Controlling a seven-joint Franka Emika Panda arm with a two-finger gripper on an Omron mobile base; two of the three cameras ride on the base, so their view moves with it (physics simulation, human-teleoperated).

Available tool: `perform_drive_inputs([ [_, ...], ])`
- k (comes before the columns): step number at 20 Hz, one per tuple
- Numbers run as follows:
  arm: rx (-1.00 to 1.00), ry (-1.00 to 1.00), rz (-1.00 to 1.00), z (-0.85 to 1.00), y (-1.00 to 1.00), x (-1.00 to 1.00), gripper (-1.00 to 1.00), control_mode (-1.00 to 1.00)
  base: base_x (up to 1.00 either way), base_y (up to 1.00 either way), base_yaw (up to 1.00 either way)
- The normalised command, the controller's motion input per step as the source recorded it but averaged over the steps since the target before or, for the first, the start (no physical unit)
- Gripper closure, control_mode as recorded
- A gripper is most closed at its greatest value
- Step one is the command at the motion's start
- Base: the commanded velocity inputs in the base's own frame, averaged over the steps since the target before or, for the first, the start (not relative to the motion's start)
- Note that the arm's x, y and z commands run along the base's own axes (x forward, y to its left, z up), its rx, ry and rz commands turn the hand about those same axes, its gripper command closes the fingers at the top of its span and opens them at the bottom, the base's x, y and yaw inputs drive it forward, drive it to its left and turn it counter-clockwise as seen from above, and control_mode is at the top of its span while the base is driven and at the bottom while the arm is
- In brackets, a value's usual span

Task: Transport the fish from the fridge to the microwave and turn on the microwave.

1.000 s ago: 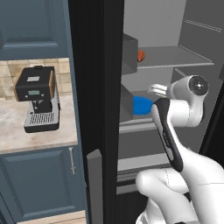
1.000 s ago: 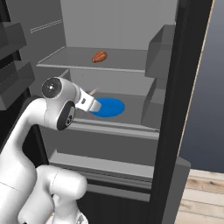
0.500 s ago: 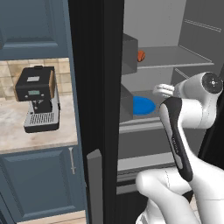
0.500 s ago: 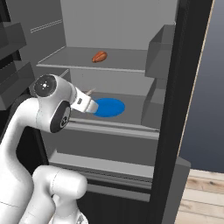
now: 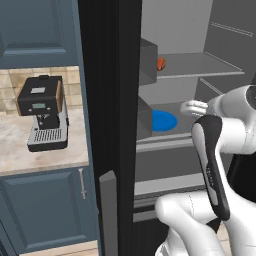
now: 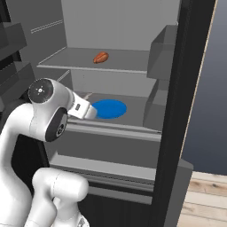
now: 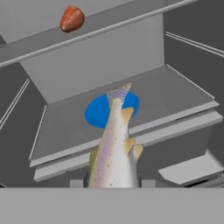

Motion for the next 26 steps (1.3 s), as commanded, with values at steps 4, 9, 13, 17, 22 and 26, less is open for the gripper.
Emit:
perform_drive_inputs([
  [4, -0.03, 0.06, 0.0, 0.06, 0.12, -0.36, 1.0, -1.0, 0.0, 0.0, 0.0],
  [9, -0.05, 0.06, 0.0, 0.11, 0.12, -0.33, 1.0, -1.0, 0.0, 0.0, 0.0],
  [13, -0.05, 0.0, 0.0, 0.01, 0.06, -0.24, 1.0, -1.0, 0.0, 0.0, 0.0],
  [17, -0.04, 0.0, 0.0, 0.0, 0.03, -0.19, 1.0, -1.0, 0.0, 0.0, 0.0],
  [22, -0.03, 0.0, 0.0, 0.0, 0.04, -0.13, 1.0, -1.0, 0.0, 0.0, 0.0],
  [26, -0.02, 0.0, 0.0, 0.0, 0.04, -0.12, 1.0, -1.0, 0.0, 0.0, 0.0],
])
